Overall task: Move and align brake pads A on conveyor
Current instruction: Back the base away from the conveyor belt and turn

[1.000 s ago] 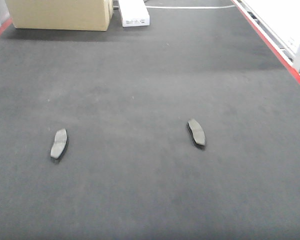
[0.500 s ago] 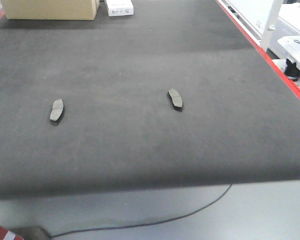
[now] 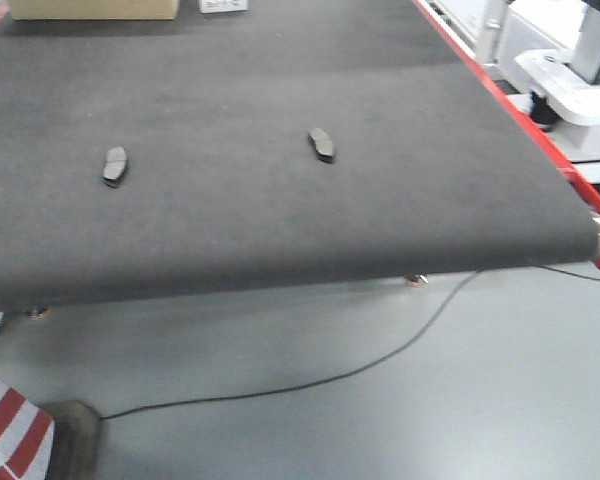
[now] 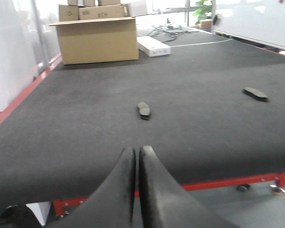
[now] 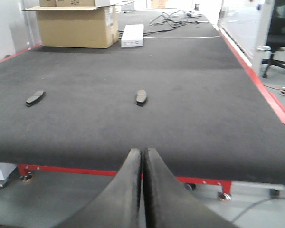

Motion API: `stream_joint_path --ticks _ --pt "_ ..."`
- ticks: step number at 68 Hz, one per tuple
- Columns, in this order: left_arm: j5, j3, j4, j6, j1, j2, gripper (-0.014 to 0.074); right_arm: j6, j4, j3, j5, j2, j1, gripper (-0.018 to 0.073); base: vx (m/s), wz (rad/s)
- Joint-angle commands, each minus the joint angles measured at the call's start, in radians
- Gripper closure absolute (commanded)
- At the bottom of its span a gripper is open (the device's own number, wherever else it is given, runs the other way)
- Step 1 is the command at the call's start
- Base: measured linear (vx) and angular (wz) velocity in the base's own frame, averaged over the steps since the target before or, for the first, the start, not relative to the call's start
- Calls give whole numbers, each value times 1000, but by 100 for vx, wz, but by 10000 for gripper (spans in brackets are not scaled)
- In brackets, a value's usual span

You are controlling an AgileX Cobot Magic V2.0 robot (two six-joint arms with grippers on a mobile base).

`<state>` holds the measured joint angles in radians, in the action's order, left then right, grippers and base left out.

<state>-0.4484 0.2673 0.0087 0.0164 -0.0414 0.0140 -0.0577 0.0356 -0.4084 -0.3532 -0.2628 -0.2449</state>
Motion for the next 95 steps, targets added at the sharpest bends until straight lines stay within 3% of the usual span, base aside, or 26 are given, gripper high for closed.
stream_joint_path --ticks 1,51,95 --pt "81 23 -9 -5 2 12 603 3 4 -26 76 -9 4 565 -28 -22" --pt "81 23 -9 -5 2 12 603 3 4 -26 76 -9 4 565 -15 -60" --pt "81 23 -9 -5 2 12 603 3 4 -26 76 -9 4 565 3 -58"
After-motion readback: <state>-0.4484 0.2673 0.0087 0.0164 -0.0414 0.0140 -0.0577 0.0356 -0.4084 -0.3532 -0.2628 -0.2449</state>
